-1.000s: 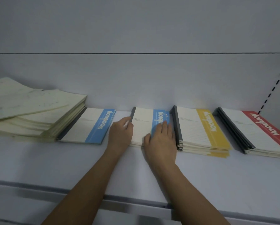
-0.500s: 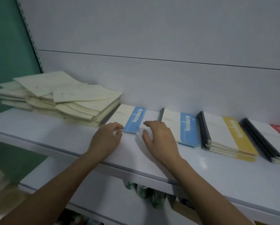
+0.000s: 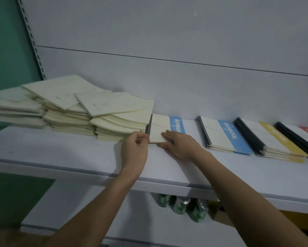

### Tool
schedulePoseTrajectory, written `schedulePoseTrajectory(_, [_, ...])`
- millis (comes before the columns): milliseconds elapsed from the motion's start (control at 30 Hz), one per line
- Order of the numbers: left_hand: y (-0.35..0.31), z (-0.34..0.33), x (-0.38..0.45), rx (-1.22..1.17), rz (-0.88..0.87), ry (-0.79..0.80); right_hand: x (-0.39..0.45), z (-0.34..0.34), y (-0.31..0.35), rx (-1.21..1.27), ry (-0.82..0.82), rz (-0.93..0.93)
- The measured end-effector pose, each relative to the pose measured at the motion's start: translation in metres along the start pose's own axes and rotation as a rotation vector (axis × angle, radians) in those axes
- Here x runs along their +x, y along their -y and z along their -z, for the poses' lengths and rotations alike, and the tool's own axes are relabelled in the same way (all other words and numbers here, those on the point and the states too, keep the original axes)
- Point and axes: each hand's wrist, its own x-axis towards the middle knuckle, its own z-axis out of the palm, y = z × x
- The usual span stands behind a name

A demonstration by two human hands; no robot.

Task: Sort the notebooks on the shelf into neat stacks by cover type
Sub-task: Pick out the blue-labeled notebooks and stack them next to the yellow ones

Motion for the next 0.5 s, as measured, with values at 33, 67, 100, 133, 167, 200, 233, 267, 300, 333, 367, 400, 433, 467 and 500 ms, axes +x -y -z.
schedulePoseTrajectory(33, [-0.001,0.002,-0.001,-0.037,0.008,-0.006,-0.006,0.002,0.002,0.002,-0.001,-0.019])
schedulePoseTrajectory(67, [-0.003,0.003,-0.002,-0.058,0.003,-0.003,-0.012,0.003,0.004,0.01,-0.009,-0.036])
schedulePoseTrajectory(100, [-0.003,0.004,-0.003,-0.065,-0.006,0.003,-0.019,0.004,0.006,0.007,-0.027,-0.045])
schedulePoseTrajectory(133, [-0.003,0.005,-0.005,-0.068,-0.016,0.012,-0.026,0.003,0.009,-0.022,-0.053,-0.047])
schedulePoseTrajectory(167, [-0.003,0.005,-0.006,-0.075,-0.027,0.023,-0.031,0.002,0.01,-0.076,-0.089,-0.039])
schedulePoseTrajectory(200, [-0.004,0.005,-0.008,-0.084,-0.038,0.041,-0.035,-0.001,0.011,-0.15,-0.124,-0.027])
schedulePoseTrajectory(233, [-0.005,0.005,-0.008,-0.094,-0.048,0.06,-0.039,-0.004,0.012,-0.222,-0.161,-0.018])
schedulePoseTrajectory(267, [-0.006,0.005,-0.009,-0.107,-0.052,0.075,-0.041,-0.006,0.014,-0.285,-0.208,-0.015])
schedulePoseTrajectory(300, [-0.007,0.005,-0.009,-0.126,-0.049,0.08,-0.042,-0.009,0.014,-0.321,-0.252,-0.019])
schedulePoseTrajectory(333, [-0.008,0.007,-0.009,-0.151,-0.036,0.079,-0.044,-0.011,0.015,-0.314,-0.287,-0.028])
schedulePoseTrajectory(367, [-0.008,0.009,-0.009,-0.183,-0.013,0.072,-0.045,-0.012,0.014,-0.27,-0.312,-0.042])
schedulePoseTrajectory(400, [-0.008,0.012,-0.009,-0.217,0.02,0.071,-0.047,-0.012,0.014,-0.203,-0.315,-0.061])
schedulePoseTrajectory(433, [-0.007,0.015,-0.008,-0.238,0.061,0.079,-0.048,-0.01,0.012,-0.116,-0.309,-0.073])
schedulePoseTrajectory(467, [-0.008,0.018,-0.007,-0.249,0.105,0.102,-0.048,-0.007,0.009,-0.024,-0.312,-0.078])
schedulePoseTrajectory(500, [-0.009,0.021,-0.006,-0.267,0.157,0.146,-0.048,-0.003,0.005,0.058,-0.357,-0.079])
